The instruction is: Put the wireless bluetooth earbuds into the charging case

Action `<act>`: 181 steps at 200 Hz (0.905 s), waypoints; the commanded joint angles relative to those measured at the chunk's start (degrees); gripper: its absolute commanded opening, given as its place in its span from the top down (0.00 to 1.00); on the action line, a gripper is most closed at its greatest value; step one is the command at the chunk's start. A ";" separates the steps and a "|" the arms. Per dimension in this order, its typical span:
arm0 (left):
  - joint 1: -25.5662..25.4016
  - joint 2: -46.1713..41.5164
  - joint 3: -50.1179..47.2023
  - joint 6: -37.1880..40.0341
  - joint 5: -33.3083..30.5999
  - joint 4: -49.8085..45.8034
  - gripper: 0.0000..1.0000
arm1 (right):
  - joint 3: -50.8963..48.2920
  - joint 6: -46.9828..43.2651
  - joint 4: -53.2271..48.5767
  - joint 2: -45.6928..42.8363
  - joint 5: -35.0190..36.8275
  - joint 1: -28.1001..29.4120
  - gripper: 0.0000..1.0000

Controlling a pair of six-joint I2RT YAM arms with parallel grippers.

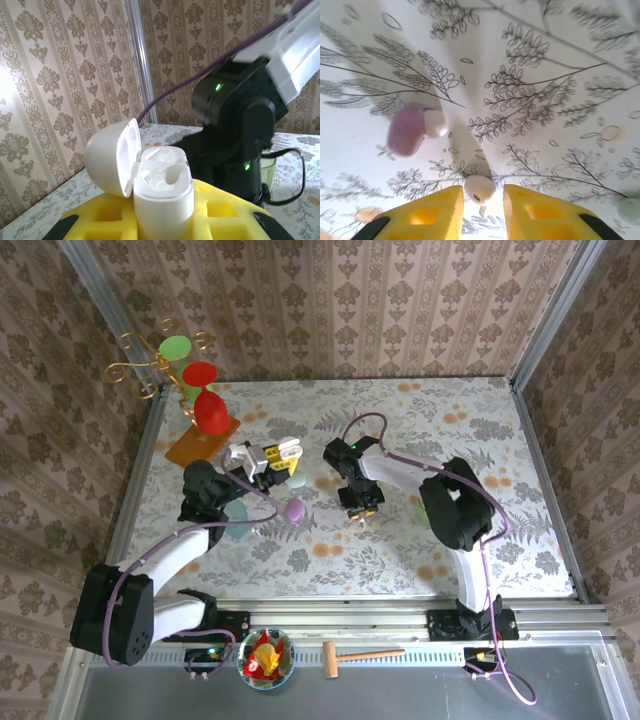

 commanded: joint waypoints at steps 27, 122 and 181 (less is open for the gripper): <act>-0.59 1.60 1.12 -2.20 1.05 3.21 1.00 | -5.05 -3.27 10.77 -11.15 3.45 0.01 0.70; -1.02 1.51 1.44 -1.72 1.09 2.21 1.00 | 1.75 -0.36 -5.08 1.02 -1.08 0.72 0.62; -1.10 1.08 1.21 -1.57 1.05 1.80 1.00 | 3.94 -0.76 -6.46 5.47 -1.81 0.62 0.63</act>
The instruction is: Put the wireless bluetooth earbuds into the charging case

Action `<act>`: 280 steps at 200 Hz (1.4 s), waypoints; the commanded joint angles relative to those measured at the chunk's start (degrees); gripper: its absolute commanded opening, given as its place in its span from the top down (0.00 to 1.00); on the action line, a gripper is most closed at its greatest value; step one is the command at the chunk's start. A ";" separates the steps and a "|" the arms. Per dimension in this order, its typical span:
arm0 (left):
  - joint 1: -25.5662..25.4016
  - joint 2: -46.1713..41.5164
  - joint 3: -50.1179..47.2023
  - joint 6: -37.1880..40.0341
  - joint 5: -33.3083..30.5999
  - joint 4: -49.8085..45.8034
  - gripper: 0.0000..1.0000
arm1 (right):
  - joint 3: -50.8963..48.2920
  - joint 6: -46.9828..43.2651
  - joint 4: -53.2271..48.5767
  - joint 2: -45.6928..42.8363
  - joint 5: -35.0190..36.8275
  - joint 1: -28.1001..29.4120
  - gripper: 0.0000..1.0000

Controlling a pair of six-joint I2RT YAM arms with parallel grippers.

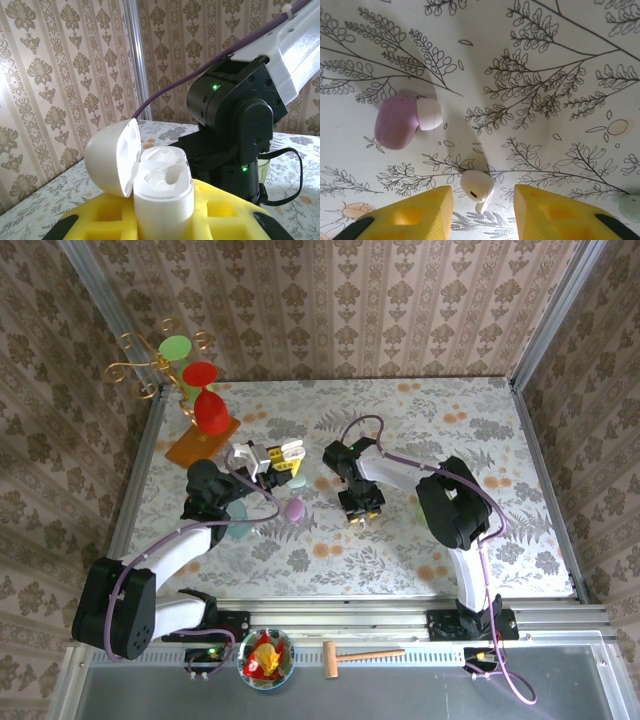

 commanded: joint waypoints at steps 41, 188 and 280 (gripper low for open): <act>-0.23 -0.75 1.00 -0.02 0.58 0.43 1.00 | 2.54 0.05 -3.15 3.63 -1.93 -0.01 0.64; -0.37 -0.13 1.81 -0.03 0.83 0.34 1.00 | -2.29 -1.87 4.32 -2.72 1.65 -0.36 0.76; -0.82 0.66 1.72 -0.58 0.31 0.17 1.00 | -12.64 -5.47 22.10 -19.29 7.75 0.24 0.76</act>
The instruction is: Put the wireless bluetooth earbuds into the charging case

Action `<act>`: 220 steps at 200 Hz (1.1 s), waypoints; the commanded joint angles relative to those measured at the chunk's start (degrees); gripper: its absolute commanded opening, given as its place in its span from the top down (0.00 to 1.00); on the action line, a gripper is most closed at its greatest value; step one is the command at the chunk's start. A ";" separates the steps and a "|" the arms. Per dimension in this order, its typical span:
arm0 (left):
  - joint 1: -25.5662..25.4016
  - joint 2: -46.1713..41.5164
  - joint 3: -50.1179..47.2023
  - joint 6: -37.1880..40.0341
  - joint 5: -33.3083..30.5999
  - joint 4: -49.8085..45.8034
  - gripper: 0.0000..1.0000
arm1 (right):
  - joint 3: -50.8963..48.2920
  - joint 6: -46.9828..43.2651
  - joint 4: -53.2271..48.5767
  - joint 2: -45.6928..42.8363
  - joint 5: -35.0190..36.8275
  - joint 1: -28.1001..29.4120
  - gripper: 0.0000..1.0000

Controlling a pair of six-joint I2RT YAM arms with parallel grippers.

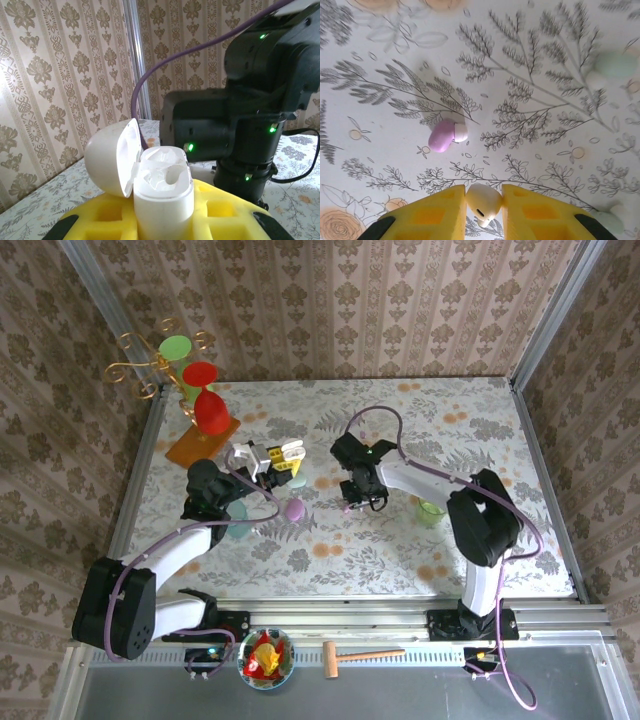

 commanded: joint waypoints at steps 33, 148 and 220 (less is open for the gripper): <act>-1.61 1.82 1.28 -1.25 -1.13 -0.86 1.00 | -4.54 -5.93 13.35 -11.89 7.10 2.27 0.76; -1.14 5.69 4.85 -4.60 -0.24 -9.50 1.00 | 1.71 -10.68 22.69 -18.81 5.49 7.17 0.78; -1.15 7.23 5.20 -8.16 0.98 -7.64 1.00 | 7.55 -9.49 26.87 -15.13 -2.26 7.31 0.78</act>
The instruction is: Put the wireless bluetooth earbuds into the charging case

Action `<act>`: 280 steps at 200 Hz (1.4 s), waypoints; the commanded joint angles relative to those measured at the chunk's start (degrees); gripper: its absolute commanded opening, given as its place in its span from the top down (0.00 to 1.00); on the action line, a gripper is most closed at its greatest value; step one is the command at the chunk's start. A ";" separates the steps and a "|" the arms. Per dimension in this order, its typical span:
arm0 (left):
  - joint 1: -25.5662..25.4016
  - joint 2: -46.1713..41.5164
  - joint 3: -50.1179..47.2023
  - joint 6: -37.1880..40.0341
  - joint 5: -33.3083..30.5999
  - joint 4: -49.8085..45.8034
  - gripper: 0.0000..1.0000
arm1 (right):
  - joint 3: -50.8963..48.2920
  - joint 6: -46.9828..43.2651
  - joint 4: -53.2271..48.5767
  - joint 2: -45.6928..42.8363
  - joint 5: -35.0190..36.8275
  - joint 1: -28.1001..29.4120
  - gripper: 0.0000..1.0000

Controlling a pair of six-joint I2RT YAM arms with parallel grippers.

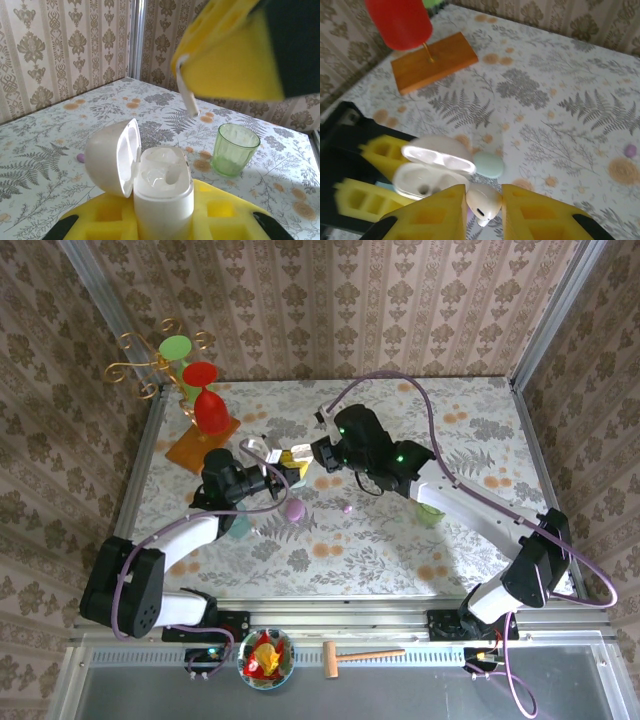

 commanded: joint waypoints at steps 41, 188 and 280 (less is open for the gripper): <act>-0.02 0.48 2.03 -3.93 2.22 2.28 1.00 | 4.62 0.41 2.88 3.86 -5.38 0.27 0.78; 0.42 1.55 3.52 -8.11 -1.29 4.31 1.00 | 4.57 0.20 1.88 5.31 -7.53 0.46 0.79; 0.52 1.56 4.18 -9.59 -0.86 5.80 1.00 | 3.21 -0.01 3.51 5.03 -9.30 0.47 0.75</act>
